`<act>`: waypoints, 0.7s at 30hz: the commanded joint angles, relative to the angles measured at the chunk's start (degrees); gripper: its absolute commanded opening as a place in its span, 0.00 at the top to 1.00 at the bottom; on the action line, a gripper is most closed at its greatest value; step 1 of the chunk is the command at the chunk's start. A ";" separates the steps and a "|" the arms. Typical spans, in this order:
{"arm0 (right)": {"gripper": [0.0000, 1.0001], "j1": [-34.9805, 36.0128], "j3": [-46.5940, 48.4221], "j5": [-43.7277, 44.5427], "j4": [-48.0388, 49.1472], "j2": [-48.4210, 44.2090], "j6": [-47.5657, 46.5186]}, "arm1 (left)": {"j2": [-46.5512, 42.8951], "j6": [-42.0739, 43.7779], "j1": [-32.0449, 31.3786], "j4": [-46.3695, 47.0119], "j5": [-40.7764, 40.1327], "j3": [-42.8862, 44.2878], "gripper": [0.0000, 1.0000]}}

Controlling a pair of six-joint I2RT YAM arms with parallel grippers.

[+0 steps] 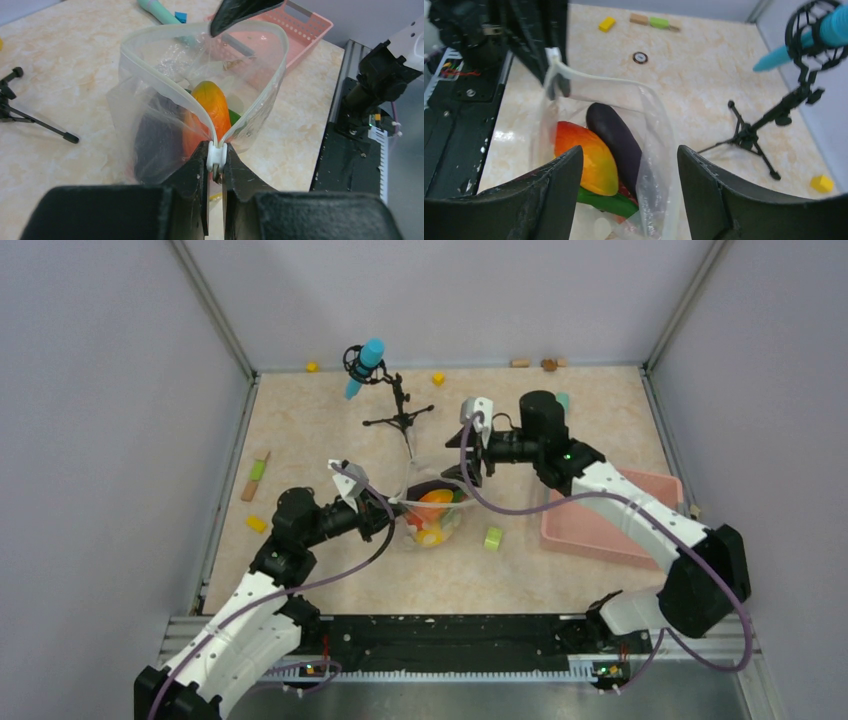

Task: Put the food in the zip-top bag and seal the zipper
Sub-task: Adjust the zipper food storage bag at the center of the board.

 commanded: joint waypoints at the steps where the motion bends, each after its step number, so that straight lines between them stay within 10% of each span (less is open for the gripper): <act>1: 0.30 0.48 -4.77 -14.16 4.56 -7.59 -11.60 | 1.12 1.77 -1.28 -3.47 3.92 6.26 1.00; 11: 0.35 5.96 5.91 -12.67 -16.87 -0.32 -18.20 | 3.10 4.05 -3.70 -8.91 -1.11 10.32 1.00; 21: 0.90 7.83 13.69 -8.50 -31.73 7.29 -28.43 | 0.67 4.45 -3.82 -11.05 -4.20 9.52 1.00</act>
